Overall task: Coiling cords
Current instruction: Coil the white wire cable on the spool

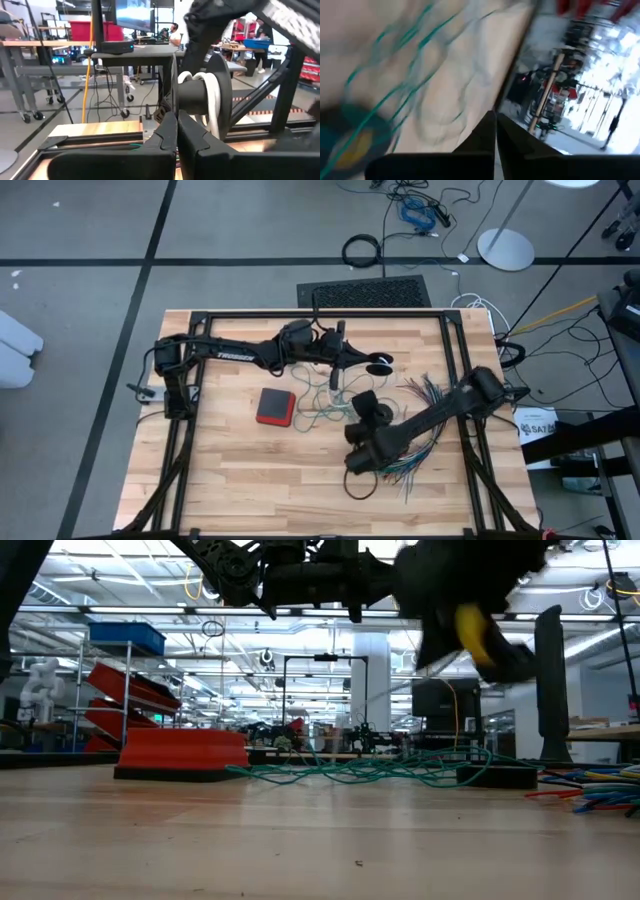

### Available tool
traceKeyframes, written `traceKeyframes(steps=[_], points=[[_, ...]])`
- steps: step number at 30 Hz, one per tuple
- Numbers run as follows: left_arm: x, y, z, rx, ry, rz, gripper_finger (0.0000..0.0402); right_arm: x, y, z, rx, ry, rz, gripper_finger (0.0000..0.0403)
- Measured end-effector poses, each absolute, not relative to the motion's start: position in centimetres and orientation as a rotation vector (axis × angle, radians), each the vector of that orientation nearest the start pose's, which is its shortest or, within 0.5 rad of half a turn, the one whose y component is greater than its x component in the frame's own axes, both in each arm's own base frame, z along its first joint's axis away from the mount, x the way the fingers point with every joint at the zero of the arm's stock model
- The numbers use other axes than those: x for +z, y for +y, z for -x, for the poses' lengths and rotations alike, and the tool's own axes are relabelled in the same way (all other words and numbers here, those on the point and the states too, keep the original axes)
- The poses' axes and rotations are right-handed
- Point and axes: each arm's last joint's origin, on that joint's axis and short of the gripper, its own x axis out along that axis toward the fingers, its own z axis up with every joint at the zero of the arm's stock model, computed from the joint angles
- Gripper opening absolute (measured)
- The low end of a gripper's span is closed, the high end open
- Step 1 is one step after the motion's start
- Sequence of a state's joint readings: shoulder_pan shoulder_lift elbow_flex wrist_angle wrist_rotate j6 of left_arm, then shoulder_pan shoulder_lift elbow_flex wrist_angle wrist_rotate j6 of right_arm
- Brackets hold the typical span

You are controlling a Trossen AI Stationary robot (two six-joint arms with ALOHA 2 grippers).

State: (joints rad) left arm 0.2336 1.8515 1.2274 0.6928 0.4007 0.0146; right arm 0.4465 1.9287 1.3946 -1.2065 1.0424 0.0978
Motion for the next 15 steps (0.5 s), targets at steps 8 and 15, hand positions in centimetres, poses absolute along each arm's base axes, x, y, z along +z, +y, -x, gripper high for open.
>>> traceKeyframes(steps=[8,15], points=[[26.8,8.1,-41.4,-0.179,-0.059,-0.051,0.0000,27.2,11.1,-30.2,-0.713,0.883,0.822,0.0000],[26.9,7.6,-41.4,-0.191,-0.062,-0.055,0.0000,31.3,11.3,-30.5,-0.665,0.688,0.709,0.0000]])
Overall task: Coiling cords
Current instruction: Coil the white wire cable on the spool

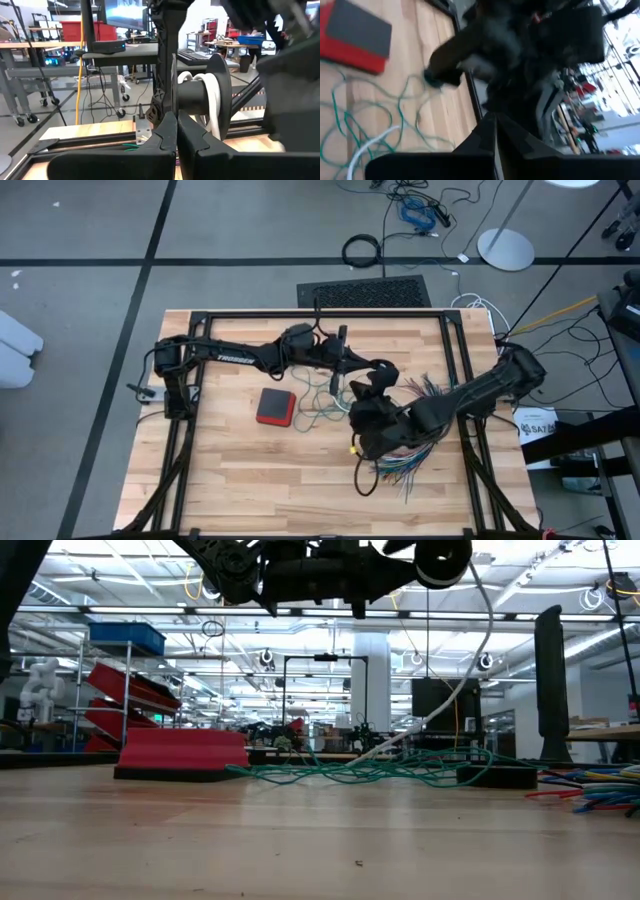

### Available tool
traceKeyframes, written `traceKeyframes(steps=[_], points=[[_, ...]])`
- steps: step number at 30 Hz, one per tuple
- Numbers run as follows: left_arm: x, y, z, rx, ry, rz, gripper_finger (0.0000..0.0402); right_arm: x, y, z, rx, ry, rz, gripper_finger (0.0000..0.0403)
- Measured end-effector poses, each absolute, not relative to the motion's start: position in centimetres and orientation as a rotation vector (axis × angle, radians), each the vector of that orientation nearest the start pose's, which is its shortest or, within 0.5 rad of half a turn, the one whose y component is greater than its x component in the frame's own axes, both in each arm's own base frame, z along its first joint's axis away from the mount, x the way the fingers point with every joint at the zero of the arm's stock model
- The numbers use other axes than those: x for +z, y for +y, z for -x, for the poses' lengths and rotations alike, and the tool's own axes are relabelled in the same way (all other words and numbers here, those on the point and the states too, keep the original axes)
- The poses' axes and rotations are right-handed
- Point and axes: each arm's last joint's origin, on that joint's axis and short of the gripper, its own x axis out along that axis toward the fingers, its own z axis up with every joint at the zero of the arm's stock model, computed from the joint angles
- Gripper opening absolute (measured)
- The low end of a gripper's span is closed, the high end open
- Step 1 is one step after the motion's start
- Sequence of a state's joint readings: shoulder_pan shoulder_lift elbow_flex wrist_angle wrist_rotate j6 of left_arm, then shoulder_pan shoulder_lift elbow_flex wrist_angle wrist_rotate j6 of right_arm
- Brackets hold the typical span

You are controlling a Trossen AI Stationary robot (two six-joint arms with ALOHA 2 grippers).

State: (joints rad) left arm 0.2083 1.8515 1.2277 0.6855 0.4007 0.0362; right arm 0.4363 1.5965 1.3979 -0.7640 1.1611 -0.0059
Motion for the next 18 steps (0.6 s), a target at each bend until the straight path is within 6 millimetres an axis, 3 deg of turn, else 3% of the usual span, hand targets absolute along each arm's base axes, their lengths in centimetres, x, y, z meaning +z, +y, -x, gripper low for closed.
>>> traceKeyframes(steps=[3,6,10,14,18], points=[[26.8,7.5,-41.5,-0.193,-0.051,-0.051,0.0000,32.0,11.7,-30.1,-0.502,0.721,0.754,0.0000],[26.6,7.6,-41.5,-0.193,-0.040,-0.048,0.0000,31.3,12.8,-29.5,-0.299,0.799,0.799,0.0001],[26.5,7.6,-41.4,-0.193,-0.019,-0.048,0.0000,28.5,13.8,-28.7,-0.255,0.978,0.879,0.0031],[26.4,7.6,-41.4,-0.192,-0.016,-0.046,0.0000,25.1,14.6,-29.1,-0.248,1.138,0.987,0.0099],[26.4,7.7,-41.5,-0.161,-0.011,-0.012,0.0000,21.7,14.6,-29.6,-0.302,1.278,1.202,0.0166]])
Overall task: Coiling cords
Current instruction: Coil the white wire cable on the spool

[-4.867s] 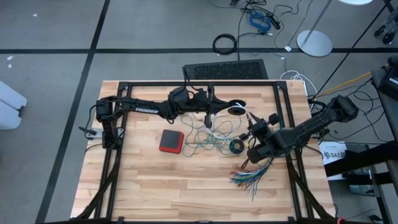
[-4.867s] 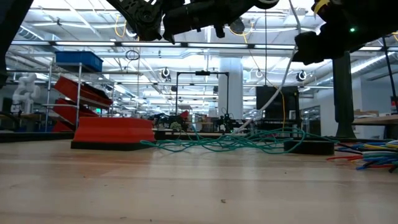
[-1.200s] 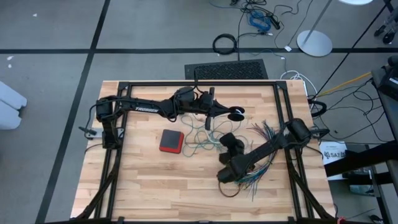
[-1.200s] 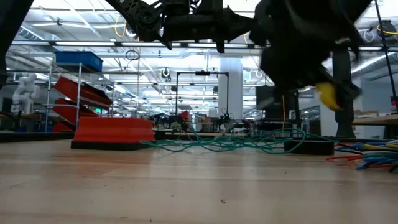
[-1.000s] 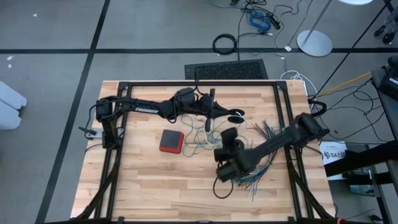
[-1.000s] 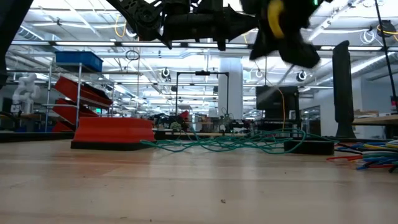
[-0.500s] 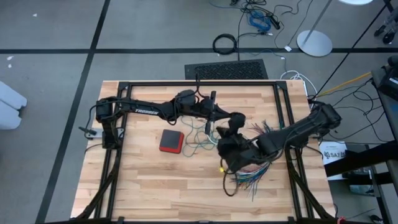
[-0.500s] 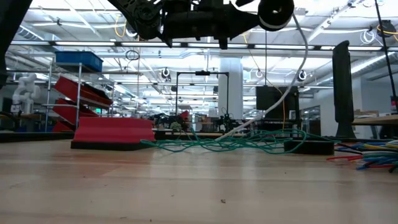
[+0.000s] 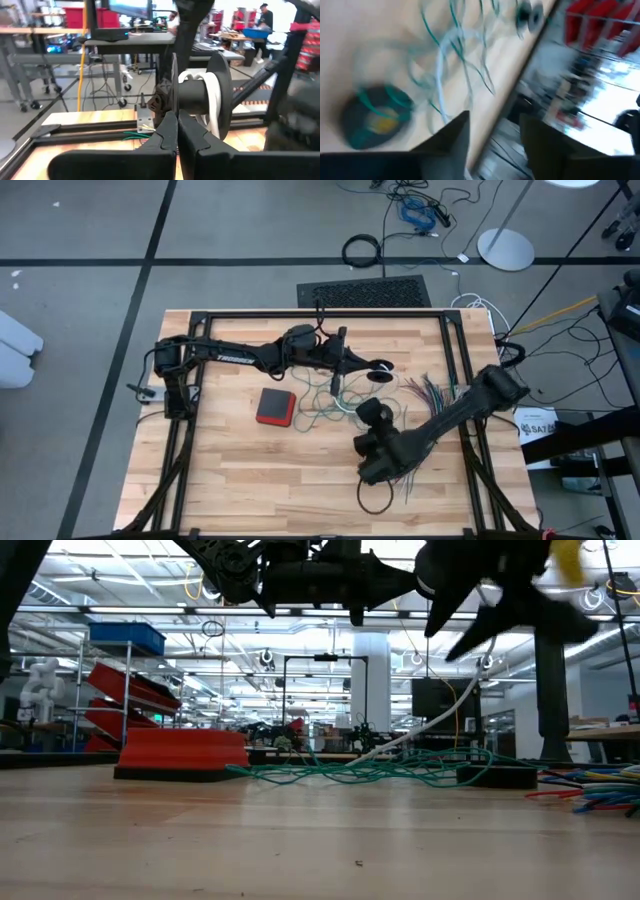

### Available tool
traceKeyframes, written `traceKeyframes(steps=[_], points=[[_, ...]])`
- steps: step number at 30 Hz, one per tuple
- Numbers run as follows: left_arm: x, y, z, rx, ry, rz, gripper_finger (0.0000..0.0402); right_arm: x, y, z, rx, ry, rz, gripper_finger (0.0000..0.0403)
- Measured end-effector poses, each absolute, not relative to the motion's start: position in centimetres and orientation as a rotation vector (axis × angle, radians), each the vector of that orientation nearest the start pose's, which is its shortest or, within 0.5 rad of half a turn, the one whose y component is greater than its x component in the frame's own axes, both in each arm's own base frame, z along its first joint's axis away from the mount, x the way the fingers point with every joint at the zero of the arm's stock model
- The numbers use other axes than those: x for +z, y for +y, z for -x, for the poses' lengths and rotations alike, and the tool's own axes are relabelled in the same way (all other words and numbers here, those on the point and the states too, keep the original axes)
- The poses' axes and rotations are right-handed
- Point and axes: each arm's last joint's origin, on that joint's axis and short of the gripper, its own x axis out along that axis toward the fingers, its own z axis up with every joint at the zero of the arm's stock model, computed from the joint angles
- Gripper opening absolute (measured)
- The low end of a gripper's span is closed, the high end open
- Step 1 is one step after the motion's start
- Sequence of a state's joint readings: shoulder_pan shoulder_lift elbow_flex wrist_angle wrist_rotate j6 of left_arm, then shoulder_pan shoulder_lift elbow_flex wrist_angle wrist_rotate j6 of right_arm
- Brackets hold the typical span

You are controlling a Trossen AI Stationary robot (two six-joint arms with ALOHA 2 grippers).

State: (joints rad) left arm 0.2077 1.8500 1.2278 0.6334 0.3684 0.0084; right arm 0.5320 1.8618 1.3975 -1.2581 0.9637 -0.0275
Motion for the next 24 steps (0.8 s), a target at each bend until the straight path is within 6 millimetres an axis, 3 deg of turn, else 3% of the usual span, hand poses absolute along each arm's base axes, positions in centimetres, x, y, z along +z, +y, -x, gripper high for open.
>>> traceKeyframes(steps=[3,6,10,12,18,21,24], points=[[26.4,7.7,-41.5,-0.152,0.002,0.035,0.0000,20.0,14.2,-29.7,-0.378,1.345,1.330,0.0191],[26.5,7.8,-41.7,-0.133,0.043,0.049,0.0000,19.0,13.7,-29.7,-0.413,1.405,1.331,0.0194],[27.2,7.8,-41.9,-0.132,0.044,0.040,0.0000,19.5,13.5,-29.5,-0.475,1.369,1.317,0.0179],[27.3,7.8,-42.0,-0.132,0.052,0.046,0.0000,20.9,13.6,-28.9,-0.527,1.284,1.258,0.0169],[28.1,7.7,-42.3,-0.185,0.065,0.062,0.0000,28.0,12.8,-25.6,-0.673,0.956,0.897,0.0142],[28.5,7.6,-42.4,-0.209,0.070,0.066,0.0000,31.0,12.7,-24.1,-0.641,0.827,0.758,0.0138],[29.3,7.5,-42.3,-0.222,0.089,0.073,0.0000,33.0,13.2,-23.4,-0.531,0.759,0.747,0.0139]])
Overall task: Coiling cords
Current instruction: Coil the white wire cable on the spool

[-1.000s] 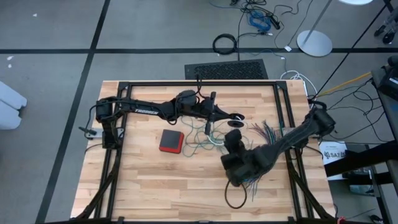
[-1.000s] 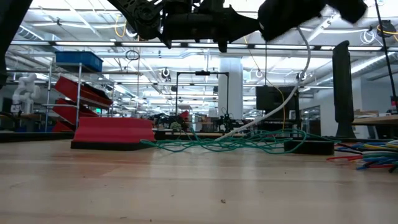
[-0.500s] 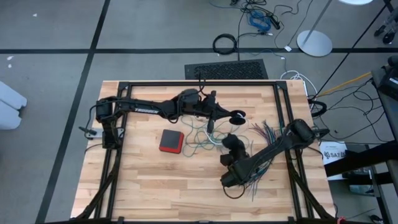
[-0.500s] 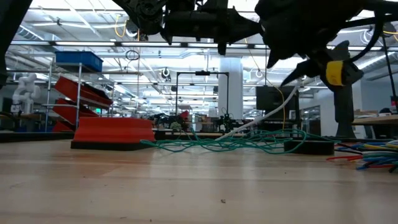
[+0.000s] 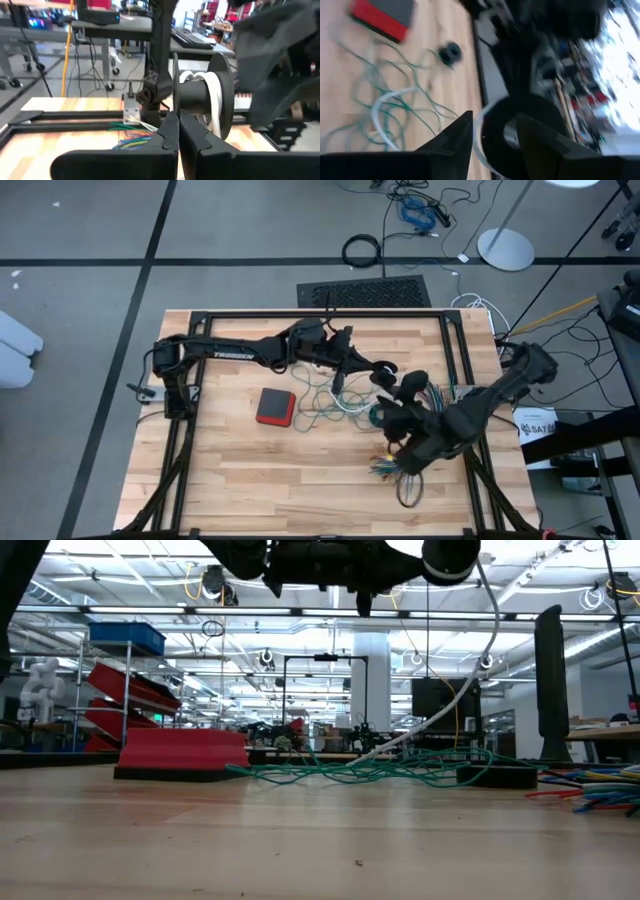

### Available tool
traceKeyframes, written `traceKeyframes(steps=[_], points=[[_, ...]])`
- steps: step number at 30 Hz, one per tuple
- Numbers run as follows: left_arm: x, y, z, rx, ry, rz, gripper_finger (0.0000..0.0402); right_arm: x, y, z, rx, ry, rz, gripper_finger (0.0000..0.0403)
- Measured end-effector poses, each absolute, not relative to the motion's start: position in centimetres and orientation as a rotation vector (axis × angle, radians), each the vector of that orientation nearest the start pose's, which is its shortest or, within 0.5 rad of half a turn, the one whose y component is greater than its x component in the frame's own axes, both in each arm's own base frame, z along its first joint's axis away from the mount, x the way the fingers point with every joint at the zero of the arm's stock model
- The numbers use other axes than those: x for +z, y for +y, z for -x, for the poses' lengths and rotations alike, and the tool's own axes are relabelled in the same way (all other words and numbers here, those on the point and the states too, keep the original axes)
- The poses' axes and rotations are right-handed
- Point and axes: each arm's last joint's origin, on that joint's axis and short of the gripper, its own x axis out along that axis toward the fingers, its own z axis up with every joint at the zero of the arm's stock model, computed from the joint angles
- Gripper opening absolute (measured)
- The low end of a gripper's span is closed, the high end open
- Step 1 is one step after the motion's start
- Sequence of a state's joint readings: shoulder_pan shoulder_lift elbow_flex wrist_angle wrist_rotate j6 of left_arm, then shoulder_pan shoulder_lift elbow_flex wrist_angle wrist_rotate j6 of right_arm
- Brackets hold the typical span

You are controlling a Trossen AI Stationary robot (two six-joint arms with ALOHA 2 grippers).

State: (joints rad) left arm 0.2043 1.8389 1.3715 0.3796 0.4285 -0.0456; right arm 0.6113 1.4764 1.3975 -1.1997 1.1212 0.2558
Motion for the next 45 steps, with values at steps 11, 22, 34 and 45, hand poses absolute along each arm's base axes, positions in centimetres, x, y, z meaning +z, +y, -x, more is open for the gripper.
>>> traceKeyframes(steps=[11,22,34,45], points=[[36.0,8.4,-41.1,-0.211,0.159,0.154,0.0000,31.2,14.4,-24.9,-0.327,0.905,1.055,0.0141],[38.3,11.4,-39.8,-0.164,0.232,0.295,0.0000,26.0,13.4,-28.1,-0.216,1.226,1.315,0.0141],[37.8,12.6,-39.1,-0.260,0.298,0.398,0.0000,22.5,10.7,-30.0,-0.194,1.494,1.428,0.0142],[37.8,12.4,-39.1,-0.315,0.303,0.405,0.0000,22.4,7.2,-30.7,-0.168,1.646,1.303,0.0142]])
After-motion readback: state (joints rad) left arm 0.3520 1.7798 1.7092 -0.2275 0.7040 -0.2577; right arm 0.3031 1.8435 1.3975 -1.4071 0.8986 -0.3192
